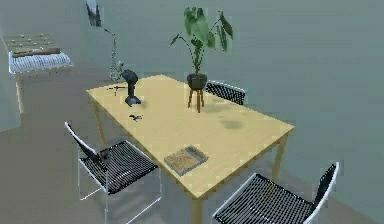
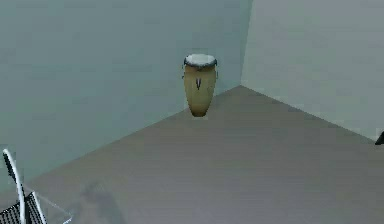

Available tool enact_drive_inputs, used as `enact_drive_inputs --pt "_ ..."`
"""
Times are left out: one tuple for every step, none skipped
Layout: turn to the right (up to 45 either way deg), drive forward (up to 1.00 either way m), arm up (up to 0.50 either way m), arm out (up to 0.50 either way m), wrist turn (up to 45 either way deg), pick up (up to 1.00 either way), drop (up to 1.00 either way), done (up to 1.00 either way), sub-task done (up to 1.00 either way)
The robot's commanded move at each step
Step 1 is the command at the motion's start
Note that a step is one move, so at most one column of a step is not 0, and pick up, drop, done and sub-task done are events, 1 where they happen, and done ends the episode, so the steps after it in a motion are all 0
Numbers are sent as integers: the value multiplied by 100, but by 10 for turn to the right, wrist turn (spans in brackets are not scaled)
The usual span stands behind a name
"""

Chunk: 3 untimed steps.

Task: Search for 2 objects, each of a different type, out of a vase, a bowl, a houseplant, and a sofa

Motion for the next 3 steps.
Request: enact_drive_inputs --pt "-450 0 0 0 0 0 0 0 0" --pt "-300 0 0 0 0 0 0 0 0" --pt "0 90 0 0 0 0 0 0 0"
